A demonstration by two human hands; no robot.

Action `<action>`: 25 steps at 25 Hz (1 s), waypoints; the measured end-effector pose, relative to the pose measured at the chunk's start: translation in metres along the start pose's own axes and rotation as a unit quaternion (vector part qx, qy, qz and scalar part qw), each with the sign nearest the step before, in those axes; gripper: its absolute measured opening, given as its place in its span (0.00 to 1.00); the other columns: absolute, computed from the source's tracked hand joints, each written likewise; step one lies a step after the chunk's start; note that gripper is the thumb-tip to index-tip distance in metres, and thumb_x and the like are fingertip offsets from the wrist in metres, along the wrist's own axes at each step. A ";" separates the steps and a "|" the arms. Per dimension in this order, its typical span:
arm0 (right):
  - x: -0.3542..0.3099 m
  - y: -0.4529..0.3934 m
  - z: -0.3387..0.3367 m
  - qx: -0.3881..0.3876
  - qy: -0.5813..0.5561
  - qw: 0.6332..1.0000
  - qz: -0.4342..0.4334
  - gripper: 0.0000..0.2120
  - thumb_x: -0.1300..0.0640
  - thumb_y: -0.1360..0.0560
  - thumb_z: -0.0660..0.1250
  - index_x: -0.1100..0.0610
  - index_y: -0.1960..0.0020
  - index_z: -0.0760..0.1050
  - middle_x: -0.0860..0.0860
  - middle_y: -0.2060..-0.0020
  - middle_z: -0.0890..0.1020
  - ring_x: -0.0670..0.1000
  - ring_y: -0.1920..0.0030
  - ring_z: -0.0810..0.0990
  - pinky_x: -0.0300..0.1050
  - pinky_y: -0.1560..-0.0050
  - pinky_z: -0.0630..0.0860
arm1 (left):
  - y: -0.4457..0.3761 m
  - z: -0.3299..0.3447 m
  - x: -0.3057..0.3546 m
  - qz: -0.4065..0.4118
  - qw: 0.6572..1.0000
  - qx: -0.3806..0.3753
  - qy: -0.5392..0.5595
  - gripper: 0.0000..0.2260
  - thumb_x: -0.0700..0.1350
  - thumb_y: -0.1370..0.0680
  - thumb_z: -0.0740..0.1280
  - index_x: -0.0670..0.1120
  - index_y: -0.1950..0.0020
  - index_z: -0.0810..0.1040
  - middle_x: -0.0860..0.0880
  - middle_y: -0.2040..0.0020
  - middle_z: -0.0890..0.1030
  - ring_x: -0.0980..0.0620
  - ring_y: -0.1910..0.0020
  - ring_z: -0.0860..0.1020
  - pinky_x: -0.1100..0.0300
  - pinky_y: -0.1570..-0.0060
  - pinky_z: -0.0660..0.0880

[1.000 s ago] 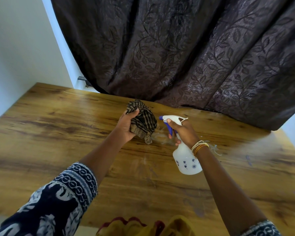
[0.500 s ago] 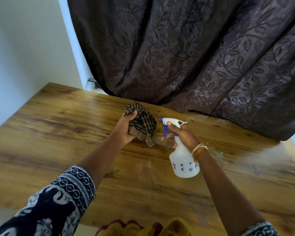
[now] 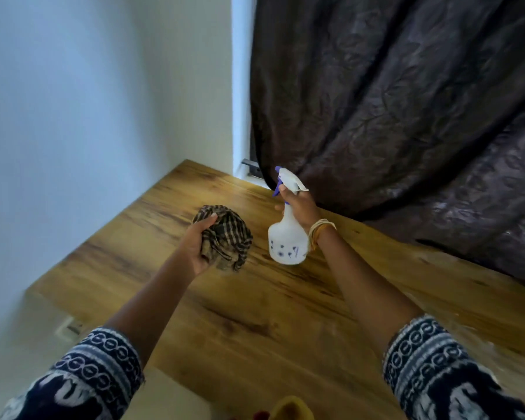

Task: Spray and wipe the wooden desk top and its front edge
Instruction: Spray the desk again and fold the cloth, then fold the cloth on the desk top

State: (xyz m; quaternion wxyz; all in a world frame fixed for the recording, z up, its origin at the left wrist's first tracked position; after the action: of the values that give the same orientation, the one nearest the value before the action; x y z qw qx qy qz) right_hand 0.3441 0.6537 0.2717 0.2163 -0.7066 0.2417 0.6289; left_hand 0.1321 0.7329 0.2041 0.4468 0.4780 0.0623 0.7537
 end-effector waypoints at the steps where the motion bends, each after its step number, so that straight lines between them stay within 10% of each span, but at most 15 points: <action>1: -0.002 -0.013 0.020 -0.001 0.020 1.000 -0.010 0.15 0.61 0.18 0.61 0.61 0.32 0.72 0.52 0.53 0.78 0.47 0.56 0.77 0.38 0.56 0.77 | 0.003 -0.013 0.009 0.004 1.000 0.005 0.005 0.22 0.49 0.23 0.67 0.37 0.34 0.73 0.36 0.41 0.81 0.40 0.48 0.82 0.52 0.59 0.80; 10: 0.022 -0.028 0.081 0.095 0.046 0.994 0.023 0.05 0.57 0.26 0.73 0.57 0.53 0.79 0.47 0.64 0.78 0.43 0.65 0.75 0.41 0.57 0.70 | 0.009 -0.062 0.025 0.009 0.999 0.037 0.002 0.21 0.47 0.24 0.69 0.37 0.35 0.74 0.37 0.43 0.82 0.39 0.43 0.80 0.46 0.40 0.75; 17: 0.009 0.012 0.063 0.131 0.070 0.985 0.082 0.35 0.52 0.29 0.75 0.56 0.28 0.63 0.49 0.39 0.69 0.50 0.45 0.74 0.47 0.46 0.74 | 0.015 -0.027 0.004 -0.043 0.997 -0.011 -0.059 0.18 0.46 0.24 0.68 0.37 0.38 0.75 0.36 0.44 0.82 0.39 0.44 0.81 0.48 0.45 0.77; 22: 0.044 0.114 0.061 -0.137 -0.187 0.926 0.298 0.19 0.52 0.23 0.67 0.60 0.35 0.76 0.58 0.47 0.83 0.57 0.48 0.81 0.54 0.44 0.77 | 0.027 0.026 -0.034 -0.086 0.986 -0.107 -0.093 0.19 0.42 0.26 0.62 0.37 0.37 0.75 0.37 0.48 0.81 0.40 0.50 0.80 0.48 0.47 0.77; 25: 0.069 0.147 0.019 -0.096 -0.191 0.924 0.318 0.16 0.59 0.24 0.68 0.63 0.38 0.77 0.62 0.46 0.83 0.58 0.54 0.84 0.53 0.51 0.82 | 0.036 0.062 -0.061 -0.055 0.965 -0.082 -0.244 0.13 0.38 0.23 0.63 0.41 0.40 0.76 0.39 0.50 0.82 0.42 0.52 0.82 0.51 0.56 0.82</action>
State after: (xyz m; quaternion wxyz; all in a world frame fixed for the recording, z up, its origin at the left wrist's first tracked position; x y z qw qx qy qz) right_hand 0.2451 0.5447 0.2010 -0.0219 -0.4765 0.3466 0.8077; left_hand 0.1669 0.6460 0.2155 0.5268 0.6045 -0.0848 0.5915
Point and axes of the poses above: each hand's wrist, its own y-axis away from the middle knuckle, its own z-axis out of the palm, x = y × z, the point moved 5 cm from there along -y, towards the middle knuckle
